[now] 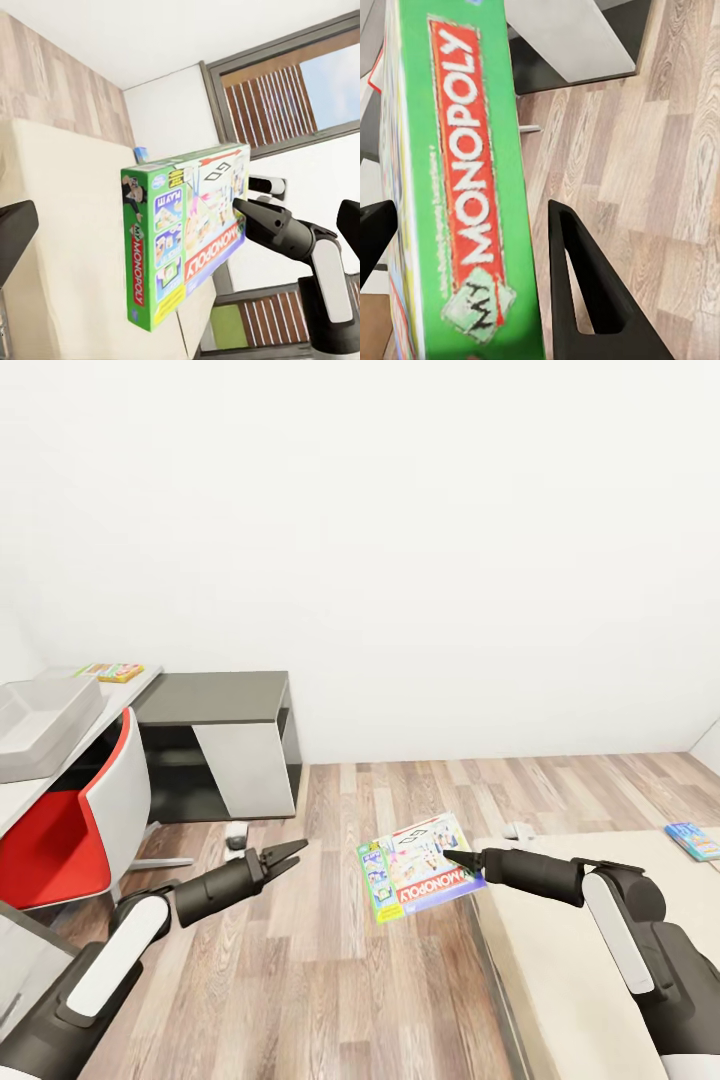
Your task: Put all the toys in the child's room - the three board games (two on the bed and one on the table), the two jigsaw puzzles on the table, and the tennis ball on the table - inside the toy box on the table in the child's room.
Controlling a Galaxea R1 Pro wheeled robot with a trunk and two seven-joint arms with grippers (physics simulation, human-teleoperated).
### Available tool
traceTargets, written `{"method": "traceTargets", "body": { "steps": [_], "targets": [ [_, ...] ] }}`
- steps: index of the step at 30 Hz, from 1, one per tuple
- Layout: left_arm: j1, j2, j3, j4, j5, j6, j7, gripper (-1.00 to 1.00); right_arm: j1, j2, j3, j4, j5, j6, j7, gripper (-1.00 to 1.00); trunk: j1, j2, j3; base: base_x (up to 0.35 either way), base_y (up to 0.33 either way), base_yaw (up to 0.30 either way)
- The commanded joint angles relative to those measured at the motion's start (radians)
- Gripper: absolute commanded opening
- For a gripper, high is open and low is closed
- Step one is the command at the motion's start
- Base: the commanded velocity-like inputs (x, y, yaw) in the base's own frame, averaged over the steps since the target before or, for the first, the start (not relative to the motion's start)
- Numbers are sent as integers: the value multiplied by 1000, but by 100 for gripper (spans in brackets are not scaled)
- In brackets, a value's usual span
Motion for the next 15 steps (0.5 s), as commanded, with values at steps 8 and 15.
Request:
{"method": "traceTargets", "body": {
  "steps": [8, 15],
  "targets": [
    [0, 15, 5, 44, 6, 4, -30, 100, -1, 0, -2, 0, 0, 7, 4, -100, 1, -2, -2, 0, 0, 0],
    [0, 17, 7, 65, 5, 3, -50, 100, -1, 0, -2, -1, 1, 7, 4, -100, 1, -2, -2, 18, 5, 0]
  ]
}}
